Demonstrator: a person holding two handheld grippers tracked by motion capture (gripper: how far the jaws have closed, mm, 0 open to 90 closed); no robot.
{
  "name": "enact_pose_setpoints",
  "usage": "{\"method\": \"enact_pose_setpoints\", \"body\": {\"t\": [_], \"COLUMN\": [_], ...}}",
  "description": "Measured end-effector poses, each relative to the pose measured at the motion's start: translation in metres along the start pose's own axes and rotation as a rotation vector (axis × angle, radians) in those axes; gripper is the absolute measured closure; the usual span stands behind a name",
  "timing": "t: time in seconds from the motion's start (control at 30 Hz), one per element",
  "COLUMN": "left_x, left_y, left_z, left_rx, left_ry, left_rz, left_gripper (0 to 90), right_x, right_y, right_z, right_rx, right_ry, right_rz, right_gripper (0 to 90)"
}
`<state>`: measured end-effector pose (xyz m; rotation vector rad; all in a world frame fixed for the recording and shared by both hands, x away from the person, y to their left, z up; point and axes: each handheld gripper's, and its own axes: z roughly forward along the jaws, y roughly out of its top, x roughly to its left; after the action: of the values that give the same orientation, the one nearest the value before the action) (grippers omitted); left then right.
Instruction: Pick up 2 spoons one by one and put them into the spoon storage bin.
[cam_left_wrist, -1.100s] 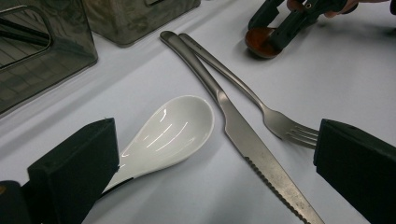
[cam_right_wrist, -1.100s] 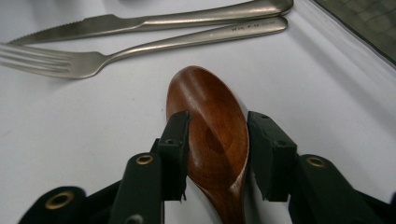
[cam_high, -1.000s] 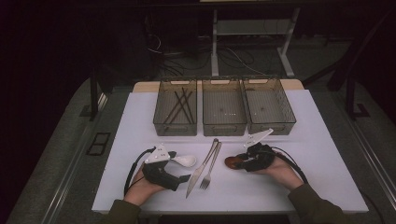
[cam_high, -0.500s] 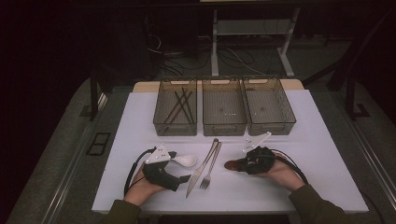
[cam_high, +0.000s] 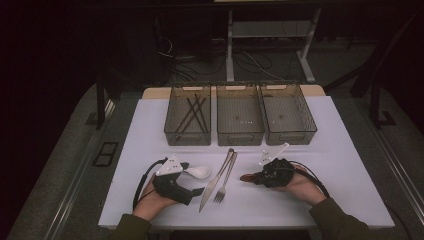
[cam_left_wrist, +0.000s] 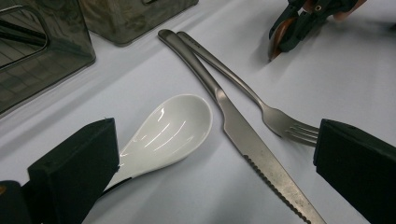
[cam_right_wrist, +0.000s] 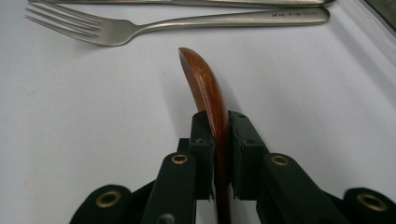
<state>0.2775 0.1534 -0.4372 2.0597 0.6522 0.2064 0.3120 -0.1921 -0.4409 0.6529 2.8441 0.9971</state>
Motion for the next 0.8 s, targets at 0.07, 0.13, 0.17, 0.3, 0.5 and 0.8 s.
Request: {"method": "enact_pose_setpoints", "body": {"t": [0.07,0.13,0.17,0.3,0.5,0.8], "left_x": [0.0,0.0,0.0,0.0,0.0,0.0], "left_y": [0.0,0.0,0.0,0.0,0.0,0.0], "left_z": [0.0,0.0,0.0,0.0,0.0,0.001], "left_rx": [0.0,-0.002,-0.001,0.0,-0.001,0.0], "left_ry": [0.0,0.001,0.001,0.0,0.0,-0.002], "left_rz": [0.0,-0.001,-0.001,0.0,0.0,0.007], "left_gripper": [0.0,0.0,0.0,0.0,0.0,0.0], "right_x": [0.0,-0.001,-0.001,-0.003,-0.008,-0.02], "right_y": [0.0,0.0,0.0,0.001,0.004,0.011], "right_z": [0.0,-0.001,-0.002,-0.004,-0.009,-0.018], "right_rx": [-0.001,-0.001,-0.003,-0.013,-0.042,-0.087], "right_ry": [-0.004,-0.006,-0.007,0.003,-0.02,-0.046], "right_rz": [0.012,0.024,0.029,0.073,0.1,0.143], "right_gripper": [80.3,80.3,80.3,80.4,80.5,80.4]}}
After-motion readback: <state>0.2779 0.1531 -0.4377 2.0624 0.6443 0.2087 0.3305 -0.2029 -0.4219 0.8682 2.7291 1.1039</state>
